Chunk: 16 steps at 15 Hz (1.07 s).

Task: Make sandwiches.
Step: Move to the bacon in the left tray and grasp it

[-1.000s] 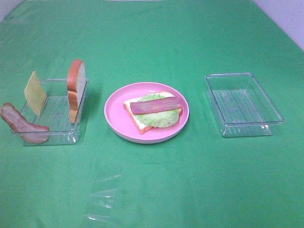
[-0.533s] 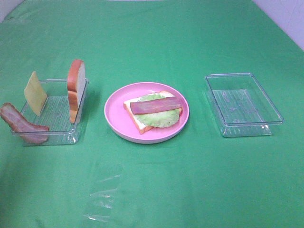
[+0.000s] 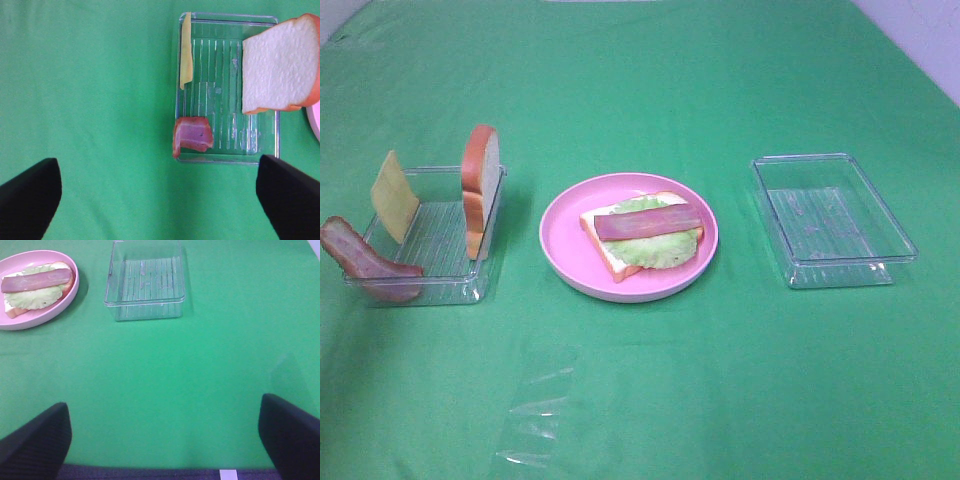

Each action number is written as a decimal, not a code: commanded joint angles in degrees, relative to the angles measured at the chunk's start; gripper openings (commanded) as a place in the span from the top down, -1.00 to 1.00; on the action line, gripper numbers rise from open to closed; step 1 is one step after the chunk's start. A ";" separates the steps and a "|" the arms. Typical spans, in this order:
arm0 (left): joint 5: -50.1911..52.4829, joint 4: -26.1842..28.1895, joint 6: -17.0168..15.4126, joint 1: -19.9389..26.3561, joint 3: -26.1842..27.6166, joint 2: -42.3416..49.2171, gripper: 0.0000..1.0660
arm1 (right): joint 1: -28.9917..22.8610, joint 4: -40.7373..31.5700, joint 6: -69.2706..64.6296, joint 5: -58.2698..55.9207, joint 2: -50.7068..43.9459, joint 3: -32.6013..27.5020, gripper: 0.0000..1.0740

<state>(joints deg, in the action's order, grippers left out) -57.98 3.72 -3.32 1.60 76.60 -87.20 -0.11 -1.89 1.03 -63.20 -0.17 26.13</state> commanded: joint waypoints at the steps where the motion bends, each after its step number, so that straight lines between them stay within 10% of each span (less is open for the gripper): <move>1: 0.11 3.84 3.32 -0.23 4.81 -10.43 -0.86 | 0.06 -0.17 0.86 0.29 -1.95 -0.23 -0.79; 16: -2.23 4.76 3.32 -2.86 18.28 -33.58 -0.86 | 0.06 -0.17 0.86 0.29 -1.95 -0.23 -0.79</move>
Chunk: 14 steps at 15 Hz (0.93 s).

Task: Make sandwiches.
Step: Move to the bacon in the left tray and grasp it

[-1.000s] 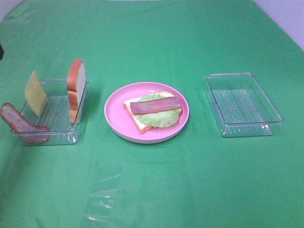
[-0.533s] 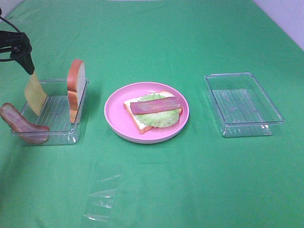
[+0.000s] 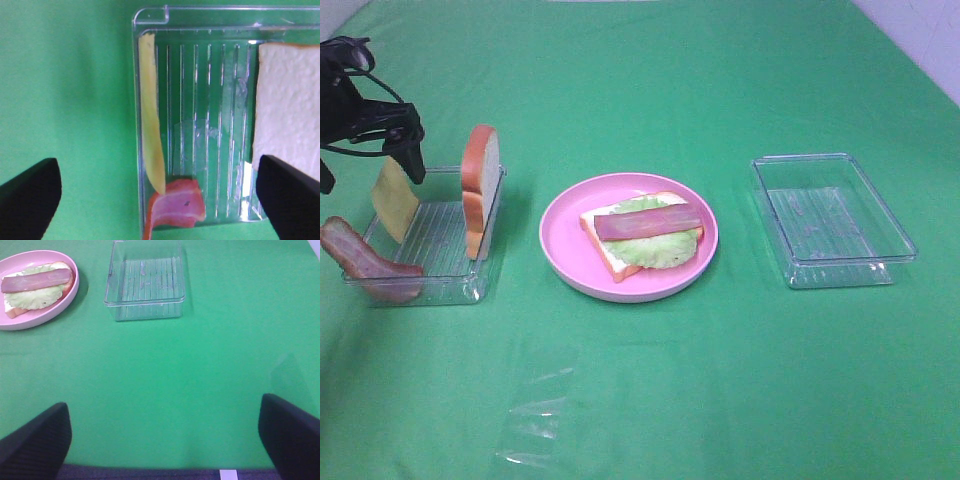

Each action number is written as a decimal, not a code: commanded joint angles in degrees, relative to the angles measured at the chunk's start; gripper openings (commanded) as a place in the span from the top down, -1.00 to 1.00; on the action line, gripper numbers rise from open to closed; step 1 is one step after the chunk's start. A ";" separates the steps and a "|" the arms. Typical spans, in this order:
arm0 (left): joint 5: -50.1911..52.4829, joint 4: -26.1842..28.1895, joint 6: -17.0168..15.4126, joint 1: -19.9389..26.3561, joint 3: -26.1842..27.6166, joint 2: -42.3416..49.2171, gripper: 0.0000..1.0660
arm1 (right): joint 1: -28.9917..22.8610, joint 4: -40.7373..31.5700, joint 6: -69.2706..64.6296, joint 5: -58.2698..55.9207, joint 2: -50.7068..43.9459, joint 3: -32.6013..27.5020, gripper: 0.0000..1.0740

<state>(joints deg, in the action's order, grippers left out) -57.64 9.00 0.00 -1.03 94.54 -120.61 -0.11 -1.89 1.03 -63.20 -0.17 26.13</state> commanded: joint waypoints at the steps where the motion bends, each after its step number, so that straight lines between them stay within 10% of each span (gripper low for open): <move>1: -5.56 -0.80 0.00 -0.23 0.34 -0.17 -0.86 | 0.06 -0.17 0.86 0.29 -1.95 -0.23 -0.79; 14: -18.11 -0.23 0.00 -0.23 0.11 -2.92 -0.61 | 0.06 -0.17 0.86 0.29 -1.95 -0.23 -0.79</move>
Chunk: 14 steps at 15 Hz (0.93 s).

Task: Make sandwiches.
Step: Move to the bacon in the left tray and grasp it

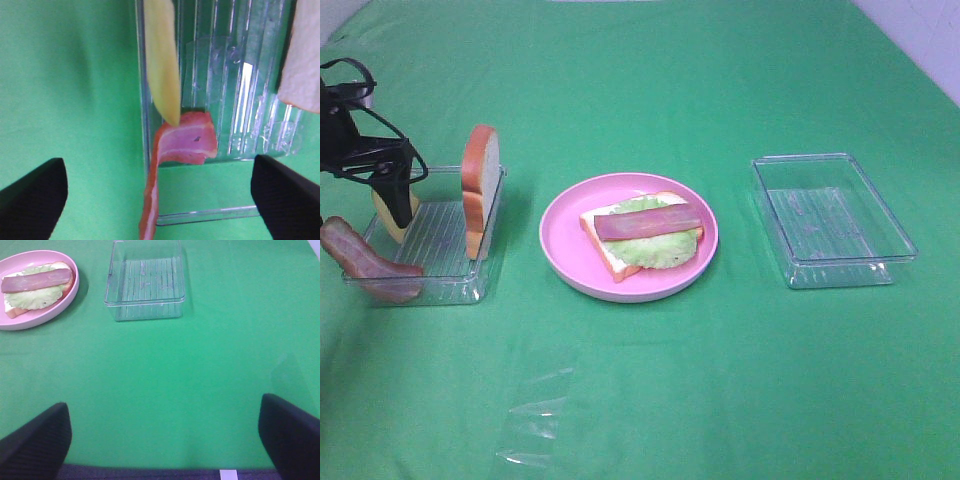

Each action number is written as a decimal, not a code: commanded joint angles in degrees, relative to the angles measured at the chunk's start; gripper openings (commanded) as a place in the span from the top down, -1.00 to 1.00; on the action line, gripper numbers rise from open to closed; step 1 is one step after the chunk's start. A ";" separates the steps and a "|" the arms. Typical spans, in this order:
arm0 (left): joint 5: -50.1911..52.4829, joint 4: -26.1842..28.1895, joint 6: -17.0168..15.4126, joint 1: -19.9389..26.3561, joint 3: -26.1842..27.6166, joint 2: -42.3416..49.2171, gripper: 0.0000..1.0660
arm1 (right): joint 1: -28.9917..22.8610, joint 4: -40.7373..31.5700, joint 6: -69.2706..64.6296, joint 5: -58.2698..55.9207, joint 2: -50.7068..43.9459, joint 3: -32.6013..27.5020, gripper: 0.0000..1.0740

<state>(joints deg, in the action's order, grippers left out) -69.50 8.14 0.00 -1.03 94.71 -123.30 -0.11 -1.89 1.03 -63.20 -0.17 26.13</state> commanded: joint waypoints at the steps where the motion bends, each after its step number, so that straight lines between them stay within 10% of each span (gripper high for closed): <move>1: -6.25 0.80 0.00 -0.23 -0.06 -0.23 -0.31 | 0.06 -0.17 0.86 0.29 -1.95 -0.23 -0.79; 14: -3.32 1.66 1.15 -0.23 -5.73 1.32 -0.05 | 0.06 -0.17 0.86 0.29 -1.95 -0.23 -0.79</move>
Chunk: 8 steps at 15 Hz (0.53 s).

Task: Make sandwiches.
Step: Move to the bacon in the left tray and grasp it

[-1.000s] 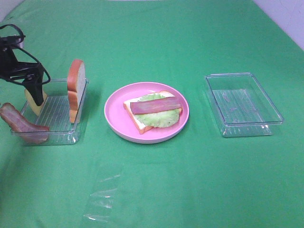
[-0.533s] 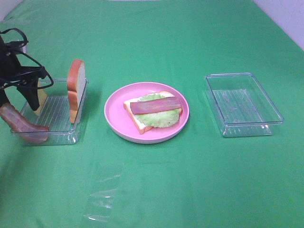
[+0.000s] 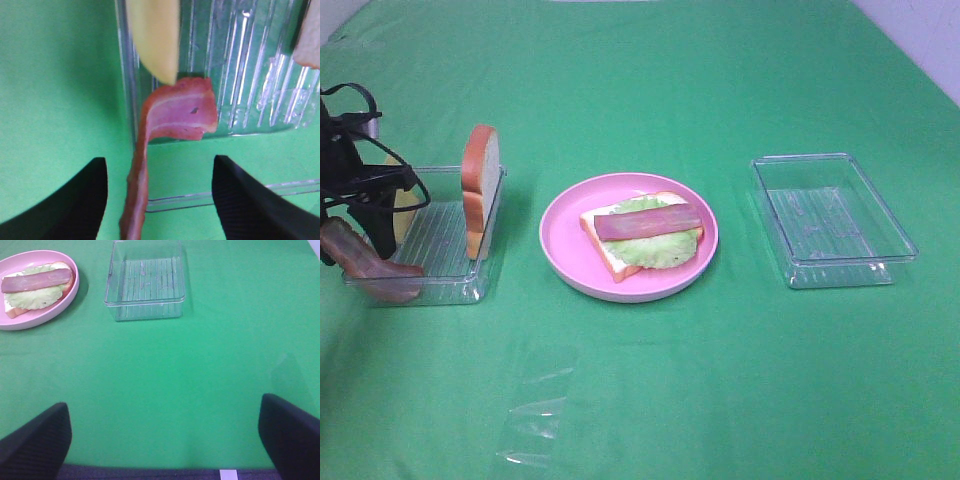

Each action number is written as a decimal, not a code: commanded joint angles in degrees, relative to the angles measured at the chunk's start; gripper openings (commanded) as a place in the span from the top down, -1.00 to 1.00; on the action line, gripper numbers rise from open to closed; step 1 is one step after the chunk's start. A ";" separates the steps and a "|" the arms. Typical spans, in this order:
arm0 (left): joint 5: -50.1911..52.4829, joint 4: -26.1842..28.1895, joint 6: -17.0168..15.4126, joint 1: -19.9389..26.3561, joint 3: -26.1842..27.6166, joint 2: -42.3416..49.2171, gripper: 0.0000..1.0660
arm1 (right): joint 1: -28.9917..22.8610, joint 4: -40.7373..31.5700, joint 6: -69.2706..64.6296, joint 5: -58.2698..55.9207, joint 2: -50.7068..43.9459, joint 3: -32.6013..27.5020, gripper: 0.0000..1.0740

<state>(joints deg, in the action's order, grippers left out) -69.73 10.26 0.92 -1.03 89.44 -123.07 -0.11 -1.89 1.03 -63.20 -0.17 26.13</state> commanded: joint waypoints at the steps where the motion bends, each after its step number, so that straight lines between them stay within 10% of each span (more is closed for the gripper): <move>1: -2.75 -0.69 0.06 -0.23 -0.40 1.78 -0.04 | 0.06 -0.17 0.86 0.29 -1.95 -0.23 -0.79; 8: -3.38 -1.20 -0.06 -0.23 -0.46 2.01 1.00 | 0.06 -0.17 0.86 0.29 -1.95 -0.23 -0.79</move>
<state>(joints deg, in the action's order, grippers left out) -69.73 9.40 0.92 -1.03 89.44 -121.18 -0.11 -1.89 1.03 -63.20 -0.17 26.13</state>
